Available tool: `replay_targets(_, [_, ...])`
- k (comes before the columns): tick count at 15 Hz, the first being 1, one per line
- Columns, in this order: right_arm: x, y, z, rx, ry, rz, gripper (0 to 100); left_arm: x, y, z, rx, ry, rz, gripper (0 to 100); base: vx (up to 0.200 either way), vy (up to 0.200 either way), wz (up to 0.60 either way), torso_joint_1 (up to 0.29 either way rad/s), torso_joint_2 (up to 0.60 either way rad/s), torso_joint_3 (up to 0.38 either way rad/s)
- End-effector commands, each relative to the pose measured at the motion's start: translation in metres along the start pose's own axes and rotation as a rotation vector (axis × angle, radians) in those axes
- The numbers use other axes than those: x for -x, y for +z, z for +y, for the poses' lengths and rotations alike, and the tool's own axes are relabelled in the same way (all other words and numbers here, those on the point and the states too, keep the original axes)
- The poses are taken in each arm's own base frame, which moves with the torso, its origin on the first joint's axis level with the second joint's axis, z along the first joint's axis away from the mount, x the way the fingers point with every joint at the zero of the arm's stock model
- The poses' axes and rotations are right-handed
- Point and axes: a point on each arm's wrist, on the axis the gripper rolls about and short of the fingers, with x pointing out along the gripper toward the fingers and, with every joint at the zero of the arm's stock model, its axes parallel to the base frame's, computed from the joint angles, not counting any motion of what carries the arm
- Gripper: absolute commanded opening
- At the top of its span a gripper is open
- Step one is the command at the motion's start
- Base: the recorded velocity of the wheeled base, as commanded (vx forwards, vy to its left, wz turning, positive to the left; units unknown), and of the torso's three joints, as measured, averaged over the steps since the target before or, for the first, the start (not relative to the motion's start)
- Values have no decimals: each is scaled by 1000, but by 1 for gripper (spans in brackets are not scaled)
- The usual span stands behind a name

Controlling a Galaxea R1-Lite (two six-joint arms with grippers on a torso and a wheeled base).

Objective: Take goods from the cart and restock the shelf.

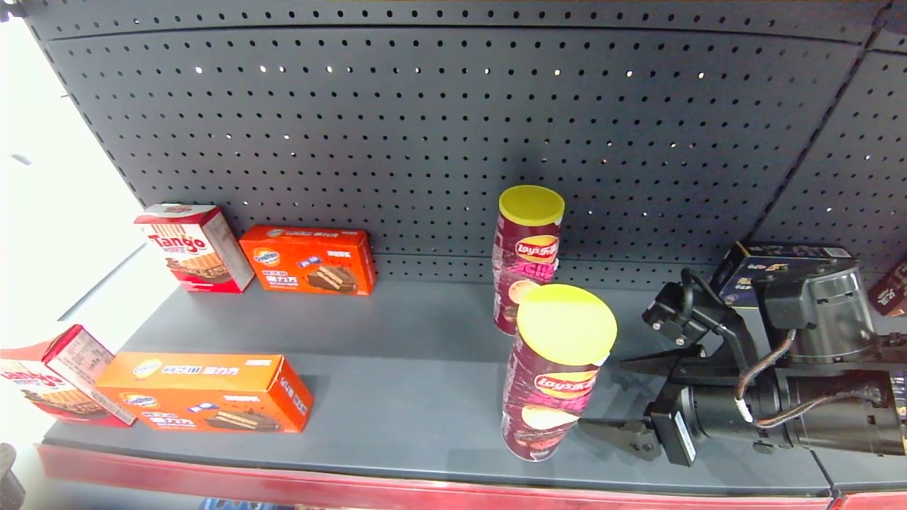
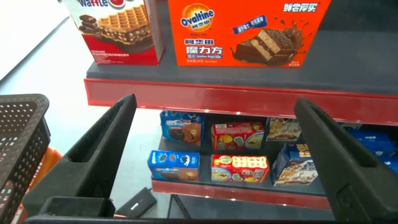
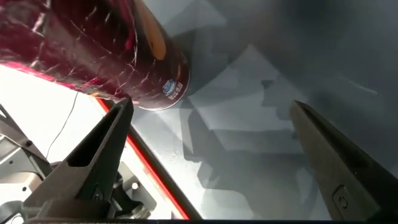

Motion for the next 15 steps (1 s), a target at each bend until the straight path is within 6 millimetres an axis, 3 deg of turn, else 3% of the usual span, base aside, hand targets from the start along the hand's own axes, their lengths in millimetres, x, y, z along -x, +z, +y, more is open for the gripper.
replay_targets(1, [1,0,0,0,-6,-1,100,0,0,0,0,0,3,100,0,0,0,0,0,0])
replay_targets(15, [-16,7,4,16,21,12,100,0,0,0,0,0,1,100,0,0,0,0,0,0])
